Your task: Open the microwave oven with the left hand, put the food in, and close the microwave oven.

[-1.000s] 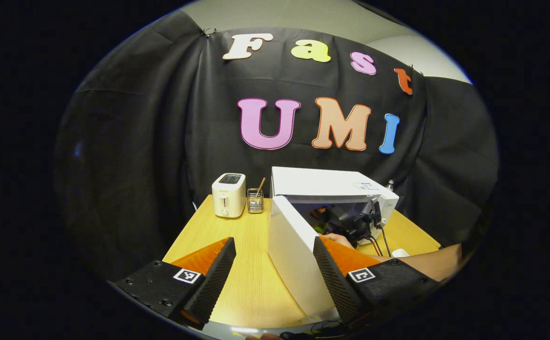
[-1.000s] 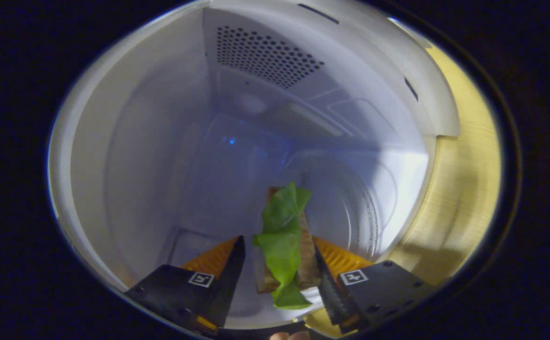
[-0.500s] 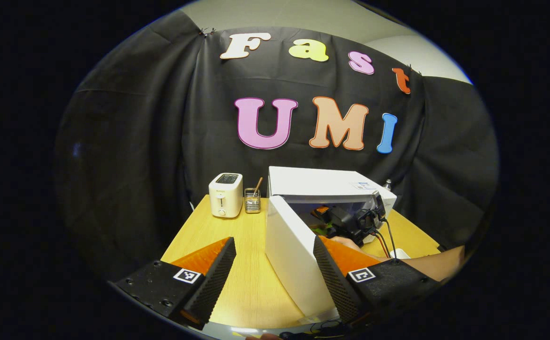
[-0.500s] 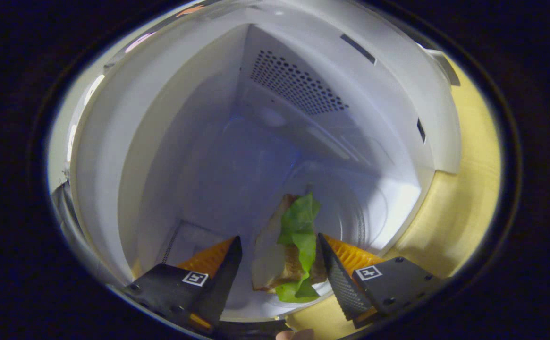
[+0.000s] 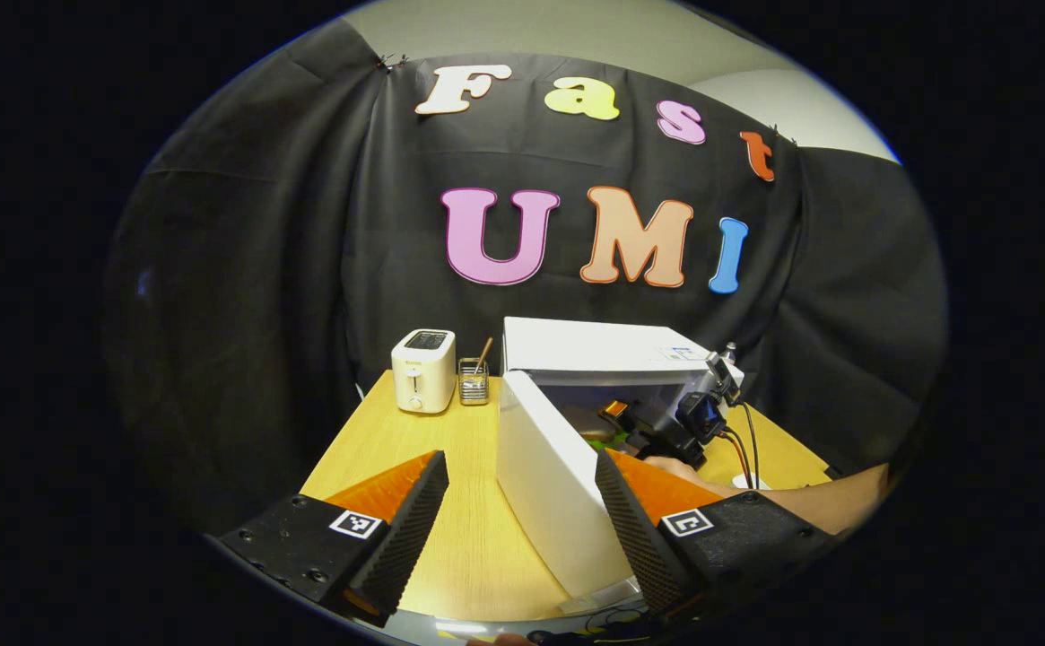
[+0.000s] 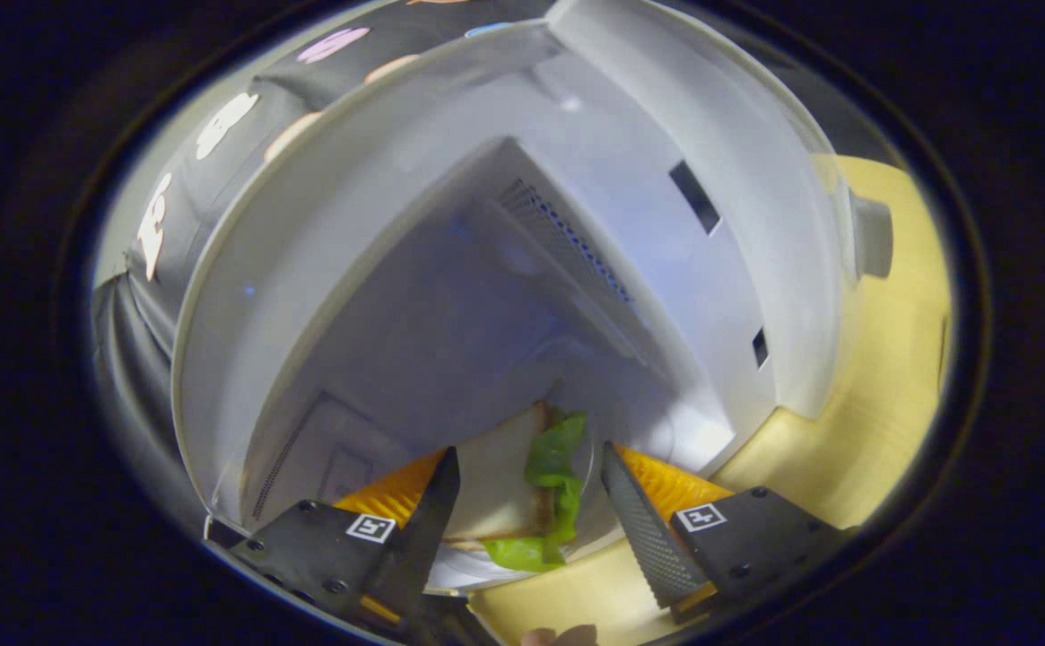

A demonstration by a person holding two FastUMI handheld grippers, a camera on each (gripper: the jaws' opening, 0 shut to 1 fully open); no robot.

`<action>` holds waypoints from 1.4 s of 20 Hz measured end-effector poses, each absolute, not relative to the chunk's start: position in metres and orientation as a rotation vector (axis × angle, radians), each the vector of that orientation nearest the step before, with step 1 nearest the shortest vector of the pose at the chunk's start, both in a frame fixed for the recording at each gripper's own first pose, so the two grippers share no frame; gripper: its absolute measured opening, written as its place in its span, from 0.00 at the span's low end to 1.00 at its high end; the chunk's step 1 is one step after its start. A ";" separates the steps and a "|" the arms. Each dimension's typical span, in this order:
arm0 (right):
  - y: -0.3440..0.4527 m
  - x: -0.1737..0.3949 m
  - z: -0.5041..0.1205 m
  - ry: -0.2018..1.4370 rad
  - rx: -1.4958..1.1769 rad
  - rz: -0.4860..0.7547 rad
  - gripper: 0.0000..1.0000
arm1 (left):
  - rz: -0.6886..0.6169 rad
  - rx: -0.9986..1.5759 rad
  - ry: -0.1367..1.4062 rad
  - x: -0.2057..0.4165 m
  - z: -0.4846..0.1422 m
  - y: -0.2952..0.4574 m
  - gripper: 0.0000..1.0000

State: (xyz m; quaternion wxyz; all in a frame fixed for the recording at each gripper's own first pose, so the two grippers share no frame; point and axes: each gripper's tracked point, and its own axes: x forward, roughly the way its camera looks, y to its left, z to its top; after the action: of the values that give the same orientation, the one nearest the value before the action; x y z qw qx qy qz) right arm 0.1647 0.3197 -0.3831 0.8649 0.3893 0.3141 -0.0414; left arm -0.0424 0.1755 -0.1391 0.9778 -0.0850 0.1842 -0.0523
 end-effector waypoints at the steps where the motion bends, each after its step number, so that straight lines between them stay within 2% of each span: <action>1: 0.318 0.162 -0.385 0.659 0.797 -0.080 0.97 | -0.107 -0.173 0.370 -0.043 -0.139 0.174 0.98; 2: 0.317 0.159 -0.385 0.663 0.777 -0.073 0.97 | -0.108 -0.172 0.368 -0.044 -0.138 0.174 0.98; 3: 0.314 0.156 -0.384 0.662 0.753 -0.062 0.86 | -0.108 -0.169 0.363 -0.045 -0.136 0.174 0.98; 11: 0.294 0.120 -0.348 0.634 0.556 0.094 0.87 | -0.077 -0.157 0.352 -0.063 -0.136 0.179 0.98; 21: 0.236 0.078 -0.237 0.429 0.266 0.292 0.87 | 0.000 -0.107 0.409 -0.100 -0.168 0.198 0.98; 22: 0.228 0.075 -0.230 0.415 0.255 0.299 0.97 | 0.000 -0.086 0.415 -0.106 -0.169 0.198 0.98; 23: 0.219 0.073 -0.222 0.407 0.248 0.299 0.87 | -0.006 -0.068 0.421 -0.111 -0.171 0.195 0.98; 28: 0.176 0.066 -0.197 0.384 0.225 0.301 0.87 | -0.105 -0.041 0.507 -0.142 -0.197 0.157 0.98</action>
State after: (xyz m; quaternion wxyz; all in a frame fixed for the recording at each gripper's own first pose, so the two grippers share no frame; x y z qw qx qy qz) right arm 0.0662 0.1763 -0.1970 0.9642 0.1109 0.1896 0.1485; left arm -0.1421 0.1574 -0.1975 0.9664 -0.0204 0.2509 -0.0520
